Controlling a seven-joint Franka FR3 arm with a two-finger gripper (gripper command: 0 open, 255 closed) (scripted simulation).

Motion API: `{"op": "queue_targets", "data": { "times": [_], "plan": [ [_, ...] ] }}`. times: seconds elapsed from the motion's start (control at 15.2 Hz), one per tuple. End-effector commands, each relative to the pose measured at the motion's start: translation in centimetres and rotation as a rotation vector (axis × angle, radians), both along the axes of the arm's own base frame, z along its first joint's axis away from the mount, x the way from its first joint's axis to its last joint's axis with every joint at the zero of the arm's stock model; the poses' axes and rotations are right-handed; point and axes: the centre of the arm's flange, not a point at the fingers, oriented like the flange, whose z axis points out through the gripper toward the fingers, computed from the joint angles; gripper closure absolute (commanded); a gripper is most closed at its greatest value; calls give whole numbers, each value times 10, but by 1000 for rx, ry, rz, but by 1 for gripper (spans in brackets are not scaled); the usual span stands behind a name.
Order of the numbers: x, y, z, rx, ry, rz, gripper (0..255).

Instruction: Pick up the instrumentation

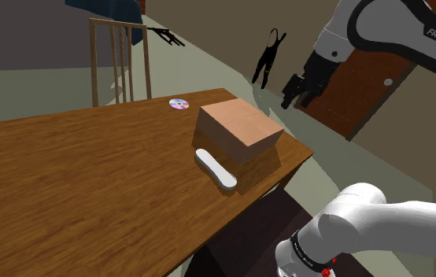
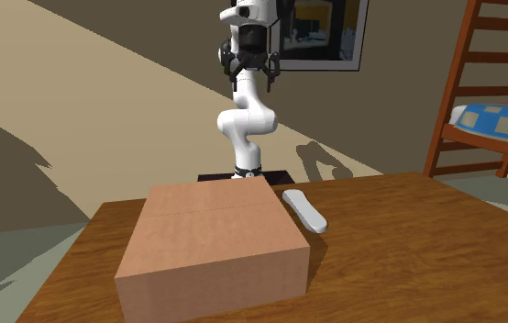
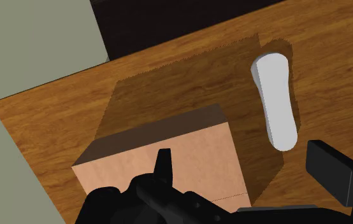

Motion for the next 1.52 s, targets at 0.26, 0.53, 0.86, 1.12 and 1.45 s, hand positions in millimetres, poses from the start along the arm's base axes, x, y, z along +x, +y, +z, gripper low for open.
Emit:
{"op": "queue_targets", "data": {
  "times": [0.26,0.53,0.86,1.12,1.45],
  "plan": [
    [22,20,-44,1,15,34,0],
    [43,41,-89,1,31,67,0],
    [67,68,-145,2,50,110,0],
    [84,90,-190,3,65,143,0],
    [104,119,-247,4,85,186,0]
  ]
}}
